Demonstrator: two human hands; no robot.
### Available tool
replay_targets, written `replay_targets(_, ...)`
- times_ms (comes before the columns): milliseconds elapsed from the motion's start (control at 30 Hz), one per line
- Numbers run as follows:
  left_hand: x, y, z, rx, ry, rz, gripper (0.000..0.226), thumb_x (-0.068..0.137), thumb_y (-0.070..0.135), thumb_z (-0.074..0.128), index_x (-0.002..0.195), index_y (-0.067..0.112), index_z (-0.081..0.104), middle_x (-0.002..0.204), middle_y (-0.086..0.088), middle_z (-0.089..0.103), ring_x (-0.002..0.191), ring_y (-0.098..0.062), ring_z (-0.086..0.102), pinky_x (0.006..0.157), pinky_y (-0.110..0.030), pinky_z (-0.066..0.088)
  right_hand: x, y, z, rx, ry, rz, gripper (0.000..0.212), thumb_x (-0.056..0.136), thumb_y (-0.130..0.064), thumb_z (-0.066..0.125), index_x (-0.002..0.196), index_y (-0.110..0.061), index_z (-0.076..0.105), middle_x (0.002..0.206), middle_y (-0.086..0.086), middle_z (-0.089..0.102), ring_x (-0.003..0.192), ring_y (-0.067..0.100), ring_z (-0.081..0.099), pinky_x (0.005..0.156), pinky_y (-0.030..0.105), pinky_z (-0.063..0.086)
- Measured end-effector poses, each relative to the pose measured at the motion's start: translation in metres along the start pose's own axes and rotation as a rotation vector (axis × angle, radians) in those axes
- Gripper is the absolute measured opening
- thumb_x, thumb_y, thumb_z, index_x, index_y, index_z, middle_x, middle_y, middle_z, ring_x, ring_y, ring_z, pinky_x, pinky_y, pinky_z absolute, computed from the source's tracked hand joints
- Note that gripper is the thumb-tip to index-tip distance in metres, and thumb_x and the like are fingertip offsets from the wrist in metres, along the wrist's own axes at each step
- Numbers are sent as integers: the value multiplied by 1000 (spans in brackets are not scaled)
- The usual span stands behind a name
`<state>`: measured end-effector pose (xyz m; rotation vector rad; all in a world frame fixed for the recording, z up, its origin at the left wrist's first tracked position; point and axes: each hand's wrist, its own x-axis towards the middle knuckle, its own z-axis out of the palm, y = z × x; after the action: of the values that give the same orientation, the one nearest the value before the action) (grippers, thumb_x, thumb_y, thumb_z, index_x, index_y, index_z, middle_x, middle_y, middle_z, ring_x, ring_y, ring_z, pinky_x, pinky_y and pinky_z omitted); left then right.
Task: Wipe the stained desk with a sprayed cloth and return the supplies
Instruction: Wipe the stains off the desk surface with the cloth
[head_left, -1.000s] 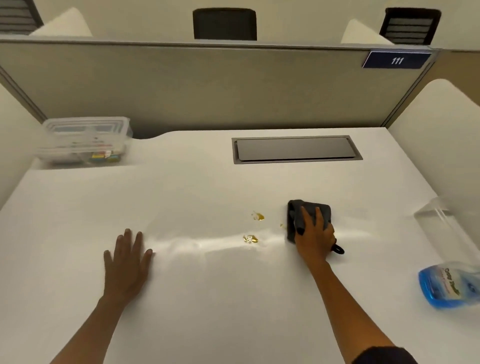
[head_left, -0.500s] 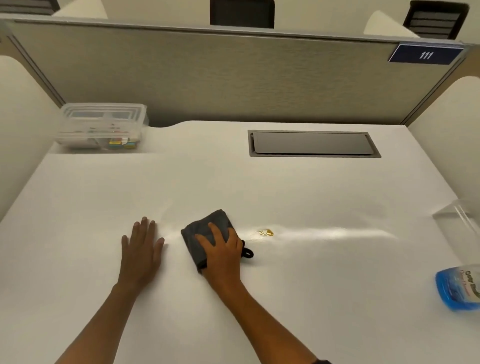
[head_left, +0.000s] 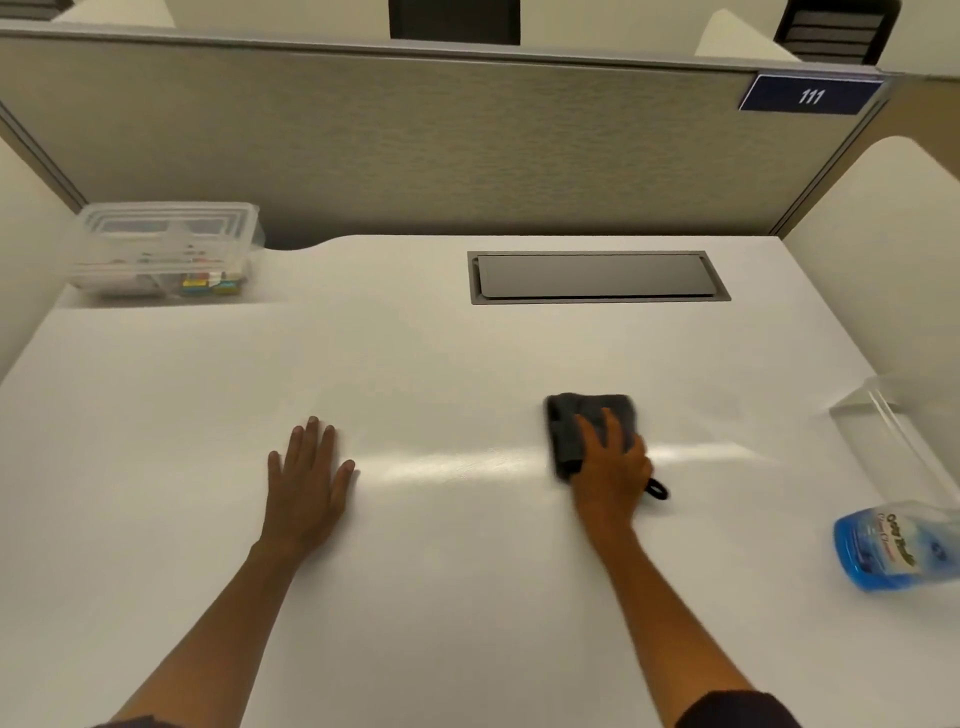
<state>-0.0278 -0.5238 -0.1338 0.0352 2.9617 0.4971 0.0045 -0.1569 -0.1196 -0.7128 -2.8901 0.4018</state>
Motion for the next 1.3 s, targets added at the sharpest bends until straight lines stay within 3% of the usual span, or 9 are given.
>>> replay_targets(233, 0, 1, 4, 11, 5, -4, 71, 92, 52, 21, 154, 16, 20, 166, -6, 6, 153, -23, 5, 122, -52, 8, 35, 113, -26, -77, 51, 319, 59, 86, -12, 61, 139, -30, 47, 156, 7, 32, 127, 48, 34, 106, 58, 29)
replay_targets(367, -1, 0, 3, -10, 9, 0, 74, 91, 54, 16, 154, 16, 19, 166, -6, 6, 153, -22, 4, 122, -52, 7, 38, 116, -27, -37, 61, 349, 54, 88, -16, 63, 138, -29, 48, 155, 8, 31, 124, 49, 34, 106, 59, 28)
replay_targets(500, -7, -9, -1, 14, 50, -20, 77, 90, 56, 11, 153, 13, 22, 165, -9, 10, 153, -25, 9, 121, -54, 11, 39, 96, -25, -2, 56, 358, 65, 80, -11, 71, 138, -28, 48, 155, 7, 31, 122, 50, 35, 104, 58, 30)
replay_targets(667, -14, -27, -6, 22, 118, -63, 76, 91, 53, 14, 152, 9, 25, 164, -12, 16, 152, -27, 14, 120, -55, 13, 14, 2, -3, 133, 121, 217, 56, 80, -11, 71, 131, -30, 55, 145, 18, 44, 115, 53, 44, 100, 60, 34)
replay_targets(833, -19, -37, -11, -8, 135, -93, 76, 91, 52, 15, 152, 7, 25, 163, -12, 17, 152, -27, 15, 121, -53, 13, -58, -113, 24, 198, -8, -214, 68, 68, -14, 81, 125, -40, 54, 140, 9, 52, 111, 49, 54, 87, 59, 46)
replay_targets(967, -24, -43, -14, -52, 125, -119, 69, 93, 42, 22, 152, 6, 23, 164, -11, 15, 153, -27, 11, 122, -52, 11, -120, -171, 41, 191, -85, -492, 62, 68, -14, 82, 119, -39, 58, 137, 4, 57, 107, 44, 59, 84, 52, 51)
replay_targets(1167, -25, -43, -16, -18, 115, -134, 72, 92, 44, 22, 152, 5, 21, 164, -11, 14, 153, -28, 11, 122, -52, 10, -131, -167, 41, 95, -209, -545, 71, 58, -20, 89, 119, -40, 59, 138, 1, 58, 109, 38, 61, 84, 49, 55)
replay_targets(1300, -15, -32, -15, -35, 120, -122, 74, 91, 48, 23, 152, 6, 22, 164, -9, 15, 153, -26, 10, 122, -51, 11, -125, -142, 37, 89, -202, -468, 75, 55, -17, 91, 119, -39, 59, 137, 1, 59, 108, 38, 62, 82, 48, 55)
